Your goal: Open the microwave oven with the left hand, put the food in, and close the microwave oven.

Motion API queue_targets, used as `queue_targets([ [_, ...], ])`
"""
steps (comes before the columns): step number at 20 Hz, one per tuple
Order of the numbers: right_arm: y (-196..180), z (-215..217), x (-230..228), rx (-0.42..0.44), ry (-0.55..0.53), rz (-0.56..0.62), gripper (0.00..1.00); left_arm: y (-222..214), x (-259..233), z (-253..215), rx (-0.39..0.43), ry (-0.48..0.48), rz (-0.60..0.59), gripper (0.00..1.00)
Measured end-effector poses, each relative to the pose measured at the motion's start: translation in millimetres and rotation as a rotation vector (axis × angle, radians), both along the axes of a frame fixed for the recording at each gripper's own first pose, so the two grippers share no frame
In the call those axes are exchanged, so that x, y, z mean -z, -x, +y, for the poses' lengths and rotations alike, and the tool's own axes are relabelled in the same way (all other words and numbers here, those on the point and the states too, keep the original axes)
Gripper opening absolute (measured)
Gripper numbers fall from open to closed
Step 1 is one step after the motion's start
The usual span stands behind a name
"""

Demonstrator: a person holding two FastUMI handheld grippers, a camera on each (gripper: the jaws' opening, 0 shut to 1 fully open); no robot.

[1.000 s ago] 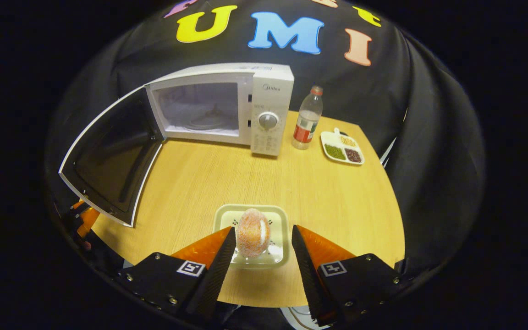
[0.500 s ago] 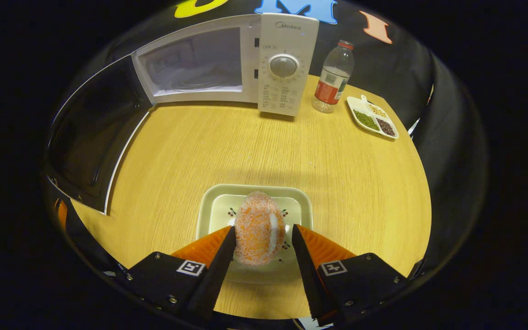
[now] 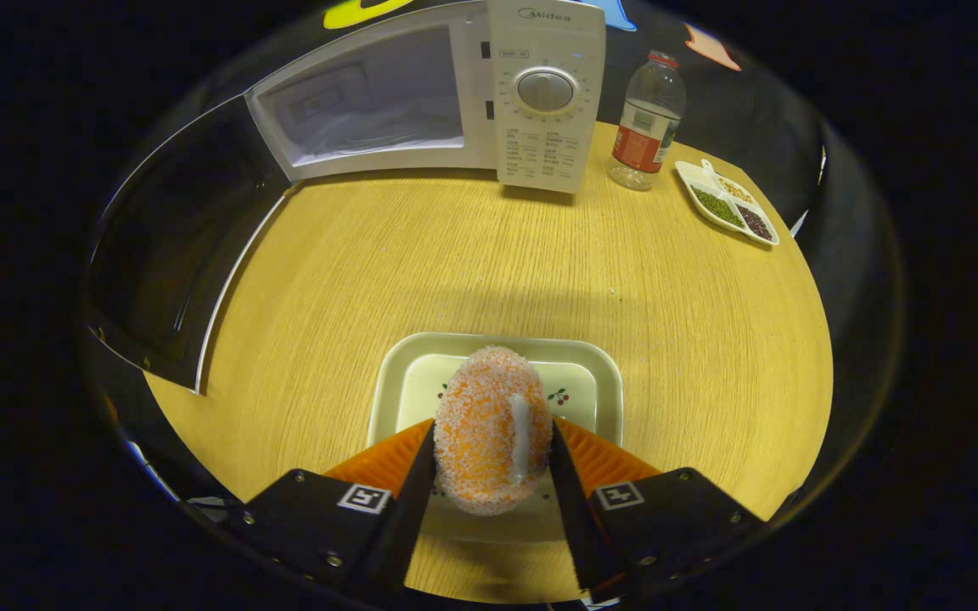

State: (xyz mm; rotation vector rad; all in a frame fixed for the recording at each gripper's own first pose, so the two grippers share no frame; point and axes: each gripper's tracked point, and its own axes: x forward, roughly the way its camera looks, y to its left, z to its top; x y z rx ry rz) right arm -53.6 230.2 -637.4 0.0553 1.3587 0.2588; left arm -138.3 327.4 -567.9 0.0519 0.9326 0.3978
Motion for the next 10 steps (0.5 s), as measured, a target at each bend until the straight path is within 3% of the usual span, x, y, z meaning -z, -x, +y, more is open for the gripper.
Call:
queue_targets([
  [3, -1, 0, -2, -0.025, -0.018, -0.016, 0.69, 1, -13, -14, -0.034, 0.000, 0.007, 0.73],
  [9, -39, 40, -37, 0.013, -0.185, -0.104, 0.66, 16, -57, -34, -0.128, -0.040, 0.013, 0.73],
  [10, -47, 48, -42, 0.027, -0.213, -0.115, 0.69, 21, -65, -38, -0.140, -0.051, 0.017, 0.73],
])
